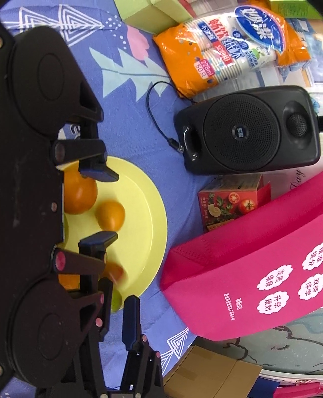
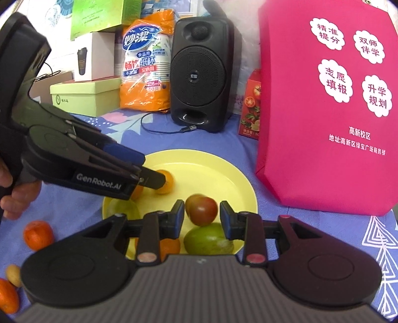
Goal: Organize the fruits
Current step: 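Lift both fruits, carry over the yellow plate and open both tools, then grasp a tangerine with left tool while right tool grasps a red tomato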
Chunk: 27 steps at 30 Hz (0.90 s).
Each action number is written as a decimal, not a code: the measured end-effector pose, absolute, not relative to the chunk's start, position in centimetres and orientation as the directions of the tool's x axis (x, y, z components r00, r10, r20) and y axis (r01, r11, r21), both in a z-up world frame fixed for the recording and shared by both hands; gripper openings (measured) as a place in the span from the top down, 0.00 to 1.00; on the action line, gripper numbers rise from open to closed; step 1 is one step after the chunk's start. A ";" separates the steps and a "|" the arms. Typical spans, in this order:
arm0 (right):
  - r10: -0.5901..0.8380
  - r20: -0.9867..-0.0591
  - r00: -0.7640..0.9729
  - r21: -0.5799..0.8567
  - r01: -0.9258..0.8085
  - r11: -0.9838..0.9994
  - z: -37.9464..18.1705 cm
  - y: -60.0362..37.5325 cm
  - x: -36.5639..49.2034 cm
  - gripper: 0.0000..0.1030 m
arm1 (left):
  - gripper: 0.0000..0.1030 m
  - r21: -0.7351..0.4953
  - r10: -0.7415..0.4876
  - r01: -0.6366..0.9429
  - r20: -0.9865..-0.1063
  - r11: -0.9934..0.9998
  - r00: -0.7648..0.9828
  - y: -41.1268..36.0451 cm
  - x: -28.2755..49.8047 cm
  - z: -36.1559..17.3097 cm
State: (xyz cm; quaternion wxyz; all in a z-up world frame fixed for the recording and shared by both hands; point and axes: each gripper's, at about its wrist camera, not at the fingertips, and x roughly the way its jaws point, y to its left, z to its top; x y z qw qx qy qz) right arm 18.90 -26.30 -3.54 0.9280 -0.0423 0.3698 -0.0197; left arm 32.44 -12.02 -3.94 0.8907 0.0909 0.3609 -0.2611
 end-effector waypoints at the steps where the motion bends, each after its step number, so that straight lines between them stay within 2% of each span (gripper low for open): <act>1: -0.065 -0.683 0.727 -0.093 0.002 0.996 -3.4 -26.2 18.8 0.67 | 0.51 -0.022 -0.397 0.528 -0.687 0.849 0.609 -11.9 32.3 -3.7; 7: -0.060 -0.669 0.741 -0.104 -0.013 0.994 -2.2 -25.2 16.9 0.66 | 0.51 0.009 -0.388 0.519 -0.652 0.855 0.651 -10.0 29.6 -1.8; 10: -0.051 -0.660 0.749 -0.099 -0.020 0.995 -1.8 -24.6 15.0 0.58 | 0.43 0.021 -0.373 0.499 -0.636 0.867 0.676 -8.3 27.6 -1.2; 18: 0.005 -0.681 0.733 -0.075 -0.077 0.994 -2.2 -22.0 10.8 0.58 | 0.43 -0.029 -0.358 0.433 -0.613 0.901 0.704 -3.2 22.0 -0.6; 27: 0.098 -0.721 0.686 -0.040 -0.183 0.982 -3.6 -18.1 7.3 0.58 | 0.43 -0.033 -0.299 0.366 -0.647 0.930 0.702 0.7 17.1 -2.5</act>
